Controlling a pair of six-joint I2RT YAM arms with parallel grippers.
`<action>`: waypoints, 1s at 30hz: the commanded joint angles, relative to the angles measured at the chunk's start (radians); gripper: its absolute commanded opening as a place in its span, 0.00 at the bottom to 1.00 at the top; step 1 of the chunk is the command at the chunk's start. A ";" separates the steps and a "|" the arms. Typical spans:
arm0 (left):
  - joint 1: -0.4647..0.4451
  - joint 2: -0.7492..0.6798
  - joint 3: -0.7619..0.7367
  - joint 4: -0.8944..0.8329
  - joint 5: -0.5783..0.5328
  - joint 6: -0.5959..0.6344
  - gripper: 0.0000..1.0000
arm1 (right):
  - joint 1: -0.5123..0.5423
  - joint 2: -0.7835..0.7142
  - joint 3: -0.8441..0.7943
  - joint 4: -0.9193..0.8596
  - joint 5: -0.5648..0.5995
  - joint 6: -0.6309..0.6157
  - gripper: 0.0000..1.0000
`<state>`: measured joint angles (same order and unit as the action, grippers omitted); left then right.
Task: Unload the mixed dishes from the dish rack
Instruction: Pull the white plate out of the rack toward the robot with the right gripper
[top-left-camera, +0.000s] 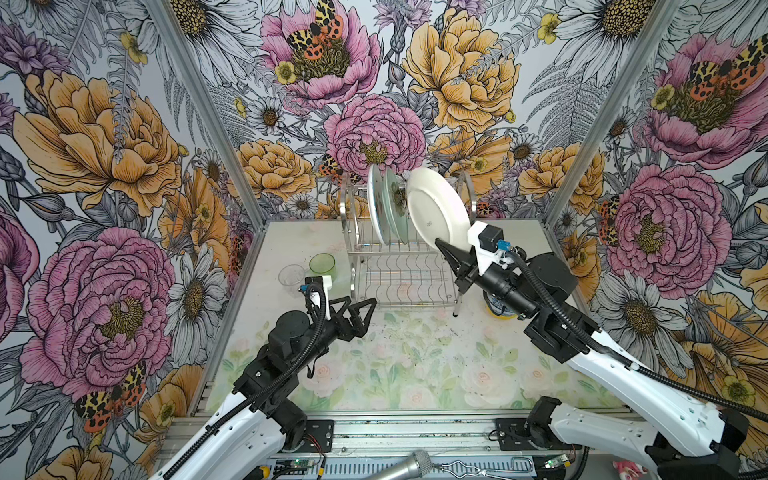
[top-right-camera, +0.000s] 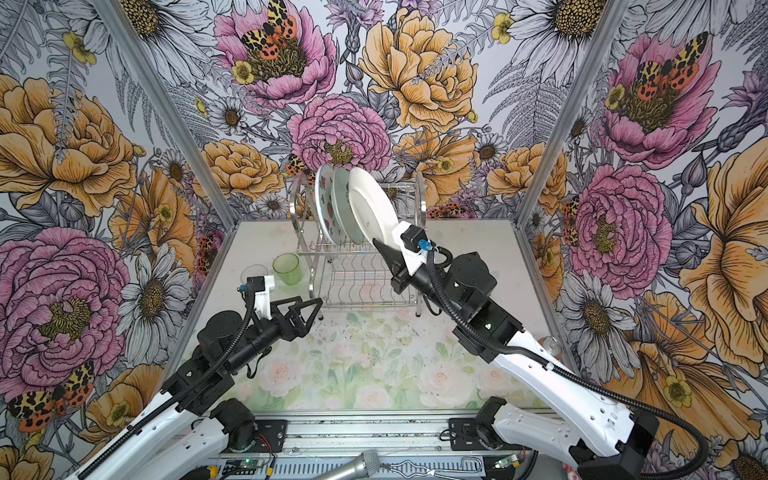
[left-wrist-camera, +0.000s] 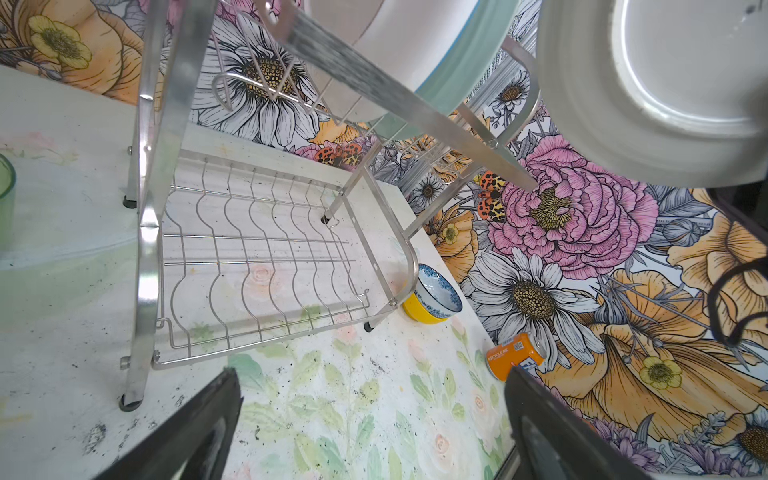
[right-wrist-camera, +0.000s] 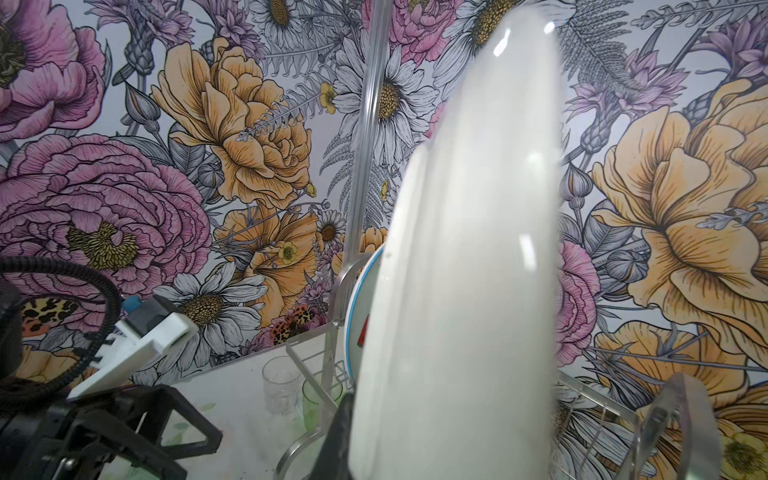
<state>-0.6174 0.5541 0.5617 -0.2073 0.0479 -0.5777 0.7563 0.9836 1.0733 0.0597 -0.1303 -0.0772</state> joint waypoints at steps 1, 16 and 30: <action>0.010 -0.020 -0.003 -0.018 -0.040 -0.016 0.99 | 0.008 -0.077 0.005 0.089 -0.089 0.020 0.00; 0.012 -0.055 -0.021 -0.030 -0.062 -0.053 0.99 | 0.019 -0.161 -0.061 0.026 -0.169 0.063 0.00; 0.011 -0.080 -0.026 -0.046 -0.068 -0.053 0.99 | 0.019 -0.171 -0.101 0.008 -0.226 0.134 0.00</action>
<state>-0.6167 0.4885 0.5457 -0.2401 0.0063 -0.6296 0.7677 0.8509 0.9607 -0.0559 -0.3374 0.0334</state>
